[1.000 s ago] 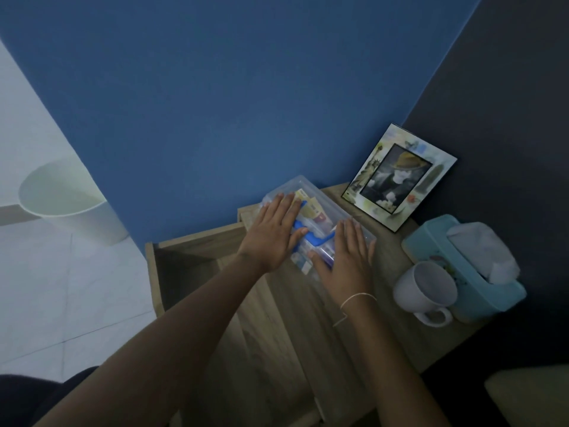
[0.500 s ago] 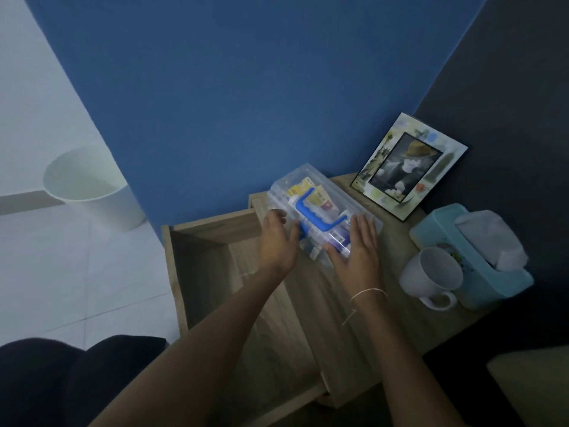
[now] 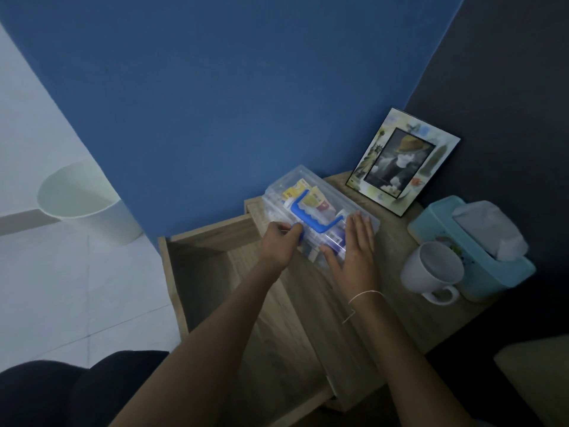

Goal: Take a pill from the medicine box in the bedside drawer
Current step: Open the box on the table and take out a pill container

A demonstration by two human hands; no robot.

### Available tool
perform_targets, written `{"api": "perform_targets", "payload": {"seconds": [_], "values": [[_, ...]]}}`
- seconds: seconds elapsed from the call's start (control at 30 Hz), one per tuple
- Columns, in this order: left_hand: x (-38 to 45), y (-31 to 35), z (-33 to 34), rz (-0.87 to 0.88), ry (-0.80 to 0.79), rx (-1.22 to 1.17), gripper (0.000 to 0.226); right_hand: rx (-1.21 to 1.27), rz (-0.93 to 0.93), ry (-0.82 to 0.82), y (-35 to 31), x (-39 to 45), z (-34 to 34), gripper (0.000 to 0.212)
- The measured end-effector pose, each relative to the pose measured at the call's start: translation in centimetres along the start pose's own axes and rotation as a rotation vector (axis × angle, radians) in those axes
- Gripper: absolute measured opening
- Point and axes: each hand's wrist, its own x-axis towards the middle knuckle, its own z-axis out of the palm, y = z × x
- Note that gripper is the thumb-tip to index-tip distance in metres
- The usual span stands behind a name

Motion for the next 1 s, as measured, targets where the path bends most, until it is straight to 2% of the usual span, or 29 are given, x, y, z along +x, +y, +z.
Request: {"api": "perform_targets", "payload": {"seconds": [0.1, 0.23, 0.4, 0.53, 0.63, 0.8, 0.9, 1.0], "values": [[0.3, 0.2, -0.3, -0.015, -0.063, 0.005, 0.03, 0.0, 0.003, -0.006, 0.0, 0.0, 0.1, 0.074], [0.1, 0.8, -0.4, -0.058, -0.101, -0.062, 0.018, 0.032, 0.01, -0.015, -0.1, -0.1, -0.1, 0.075], [-0.3, 1.8, -0.4, -0.067, -0.116, -0.131, 0.025, 0.046, 0.026, -0.034, -0.1, -0.1, -0.4, 0.073], [0.1, 0.6, -1.0, -0.1, -0.094, -0.154, 0.005, 0.058, 0.027, -0.035, -0.3, -0.2, -0.6, 0.073], [0.0, -0.1, -1.0, -0.098, -0.071, -0.172, 0.019, 0.047, 0.025, -0.049, -0.4, -0.1, -0.7, 0.073], [-0.2, -0.7, -1.1, -0.071, 0.056, 0.108, 0.057, 0.087, 0.035, -0.076, -0.7, 0.0, -1.2, 0.074], [-0.5, -0.9, -1.8, 0.145, 0.128, 0.267, 0.079, 0.219, 0.11, -0.02, -1.1, -0.6, -1.4, 0.086], [0.2, -0.8, -2.7, 0.381, 0.071, 0.425, 0.084, 0.392, 0.274, 0.088, -1.6, -1.6, -1.5, 0.099]]}}
